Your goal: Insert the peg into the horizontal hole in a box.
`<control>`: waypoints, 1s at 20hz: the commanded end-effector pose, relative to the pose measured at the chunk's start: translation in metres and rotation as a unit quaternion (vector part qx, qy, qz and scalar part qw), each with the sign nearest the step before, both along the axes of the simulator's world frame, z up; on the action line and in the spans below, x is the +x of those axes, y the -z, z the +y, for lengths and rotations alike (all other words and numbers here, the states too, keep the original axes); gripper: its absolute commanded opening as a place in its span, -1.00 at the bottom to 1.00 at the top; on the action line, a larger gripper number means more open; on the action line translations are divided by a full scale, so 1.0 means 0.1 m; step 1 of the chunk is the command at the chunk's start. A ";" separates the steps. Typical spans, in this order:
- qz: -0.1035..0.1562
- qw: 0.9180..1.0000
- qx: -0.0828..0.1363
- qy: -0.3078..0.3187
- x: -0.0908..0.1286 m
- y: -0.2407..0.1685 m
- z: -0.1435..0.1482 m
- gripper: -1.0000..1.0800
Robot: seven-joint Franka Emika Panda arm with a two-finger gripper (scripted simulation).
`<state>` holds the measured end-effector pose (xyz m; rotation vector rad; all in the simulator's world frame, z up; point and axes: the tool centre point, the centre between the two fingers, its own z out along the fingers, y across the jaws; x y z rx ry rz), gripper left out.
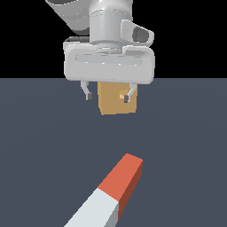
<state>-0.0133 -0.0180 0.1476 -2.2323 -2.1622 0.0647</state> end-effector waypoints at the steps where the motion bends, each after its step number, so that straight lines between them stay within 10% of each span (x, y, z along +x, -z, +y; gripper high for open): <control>1: 0.000 1.000 0.000 0.000 0.00 0.00 0.00 0.92; 11: -0.009 0.996 -0.003 0.091 0.05 0.26 -0.70 0.92; 20: -0.024 0.970 -0.006 0.243 -0.15 0.70 -1.86 0.92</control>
